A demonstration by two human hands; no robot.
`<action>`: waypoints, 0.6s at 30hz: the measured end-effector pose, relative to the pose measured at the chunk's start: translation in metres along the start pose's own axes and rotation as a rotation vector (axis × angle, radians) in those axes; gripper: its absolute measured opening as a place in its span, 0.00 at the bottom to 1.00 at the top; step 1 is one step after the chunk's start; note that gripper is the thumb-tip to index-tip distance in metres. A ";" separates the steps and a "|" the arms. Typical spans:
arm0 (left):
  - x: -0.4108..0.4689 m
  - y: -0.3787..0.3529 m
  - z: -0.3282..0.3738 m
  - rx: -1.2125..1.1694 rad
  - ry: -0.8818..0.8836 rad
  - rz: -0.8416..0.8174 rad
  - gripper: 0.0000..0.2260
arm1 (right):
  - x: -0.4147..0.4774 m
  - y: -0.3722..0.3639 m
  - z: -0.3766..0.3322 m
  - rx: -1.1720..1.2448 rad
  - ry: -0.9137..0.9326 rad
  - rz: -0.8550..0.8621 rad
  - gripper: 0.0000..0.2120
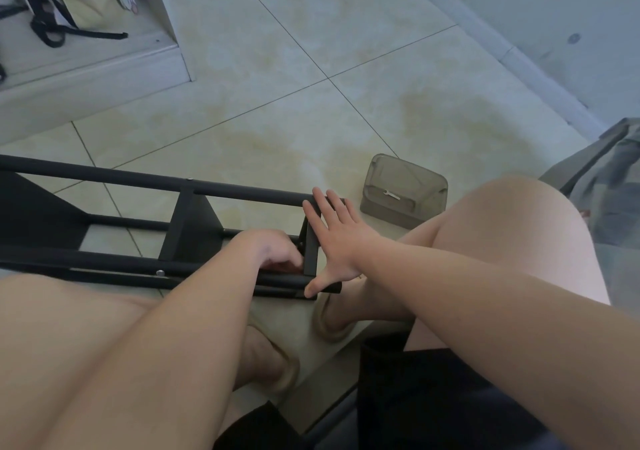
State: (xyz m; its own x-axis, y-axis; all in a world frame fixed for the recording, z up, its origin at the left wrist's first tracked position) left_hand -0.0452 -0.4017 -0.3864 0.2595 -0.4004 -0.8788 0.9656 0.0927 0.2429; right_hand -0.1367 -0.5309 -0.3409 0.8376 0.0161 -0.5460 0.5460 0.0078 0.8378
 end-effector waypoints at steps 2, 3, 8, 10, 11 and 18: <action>0.000 0.000 -0.001 -0.022 0.009 -0.039 0.15 | 0.000 -0.001 0.000 -0.002 0.002 -0.002 0.74; 0.000 0.000 -0.001 -0.042 0.013 -0.077 0.17 | 0.000 -0.001 0.000 -0.002 0.003 -0.003 0.74; -0.001 0.001 -0.005 -0.117 0.019 -0.222 0.12 | 0.001 -0.001 0.000 -0.006 0.004 0.001 0.74; 0.000 0.001 -0.005 -0.132 0.028 -0.231 0.11 | 0.001 -0.002 0.000 -0.002 0.005 0.001 0.74; 0.001 0.000 -0.005 -0.139 0.030 -0.237 0.12 | 0.002 -0.002 0.000 0.002 0.007 0.000 0.74; 0.002 -0.001 -0.003 -0.105 0.047 -0.159 0.15 | 0.003 -0.005 0.001 0.007 0.007 0.006 0.75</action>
State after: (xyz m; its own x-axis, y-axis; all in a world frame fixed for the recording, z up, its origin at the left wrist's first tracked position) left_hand -0.0452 -0.3997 -0.3900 0.1019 -0.3746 -0.9215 0.9902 0.1276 0.0576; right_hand -0.1366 -0.5324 -0.3464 0.8407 0.0235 -0.5410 0.5411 0.0007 0.8409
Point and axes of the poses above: each hand's wrist, its own x-axis towards the middle knuckle, its own y-axis out of the back of the hand, z = x × y, the point moved 1 cm from there along x, towards the middle knuckle, and after that the axes turned 1 degree about y, right-handed, at the moved point
